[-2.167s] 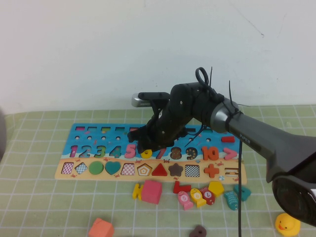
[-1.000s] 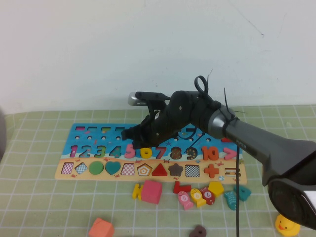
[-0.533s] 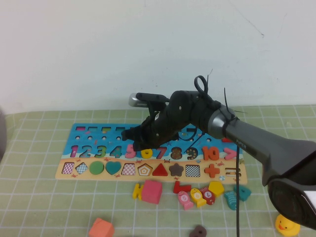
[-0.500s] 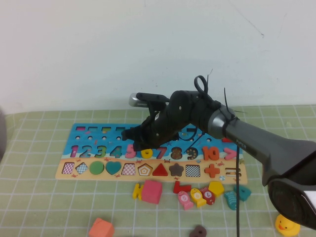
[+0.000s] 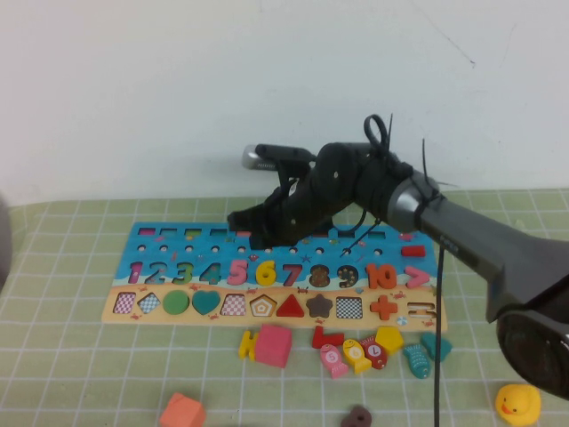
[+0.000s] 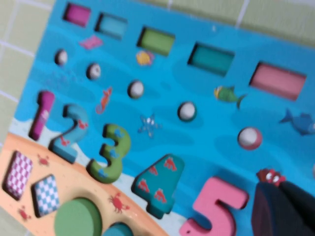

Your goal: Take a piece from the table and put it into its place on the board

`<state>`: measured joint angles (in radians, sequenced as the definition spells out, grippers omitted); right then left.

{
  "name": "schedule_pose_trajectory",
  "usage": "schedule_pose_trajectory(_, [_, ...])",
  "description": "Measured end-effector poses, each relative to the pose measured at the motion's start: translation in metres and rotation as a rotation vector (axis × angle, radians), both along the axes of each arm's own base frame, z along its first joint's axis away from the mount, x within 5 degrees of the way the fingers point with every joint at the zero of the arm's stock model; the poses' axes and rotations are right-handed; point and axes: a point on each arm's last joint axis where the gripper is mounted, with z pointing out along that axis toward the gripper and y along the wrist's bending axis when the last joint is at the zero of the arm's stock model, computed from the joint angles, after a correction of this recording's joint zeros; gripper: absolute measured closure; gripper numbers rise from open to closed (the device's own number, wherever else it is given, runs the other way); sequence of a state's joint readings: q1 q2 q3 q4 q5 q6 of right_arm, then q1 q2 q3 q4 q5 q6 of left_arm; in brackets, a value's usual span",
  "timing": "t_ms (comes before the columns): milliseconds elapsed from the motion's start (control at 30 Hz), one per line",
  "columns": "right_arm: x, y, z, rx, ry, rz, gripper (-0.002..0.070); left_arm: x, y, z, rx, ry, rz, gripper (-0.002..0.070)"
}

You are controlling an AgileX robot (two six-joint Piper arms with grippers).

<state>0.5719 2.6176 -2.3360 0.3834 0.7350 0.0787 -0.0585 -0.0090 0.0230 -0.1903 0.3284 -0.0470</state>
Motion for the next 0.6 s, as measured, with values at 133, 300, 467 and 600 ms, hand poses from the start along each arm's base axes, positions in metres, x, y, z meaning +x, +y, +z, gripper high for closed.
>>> schedule_pose_trajectory(133, [0.002, -0.004, 0.007, 0.003, -0.004, -0.004, 0.0678, 0.000, 0.000, 0.000, 0.000, 0.000, 0.000, 0.0676])
schedule_pose_trajectory(300, [-0.003, -0.008, 0.034, -0.024, -0.042, 0.083, 0.0678, 0.000, 0.000, 0.000, 0.000, 0.000, 0.000, 0.0676])
schedule_pose_trajectory(467, [-0.023, -0.017, 0.100, -0.082, -0.146, 0.292, 0.0678, 0.000, 0.000, 0.000, 0.000, 0.000, 0.000, 0.0676])
schedule_pose_trajectory(600, [-0.044, -0.031, 0.160, -0.124, -0.247, 0.406, 0.0678, 0.000, 0.000, 0.000, 0.000, 0.000, 0.000, 0.0676])
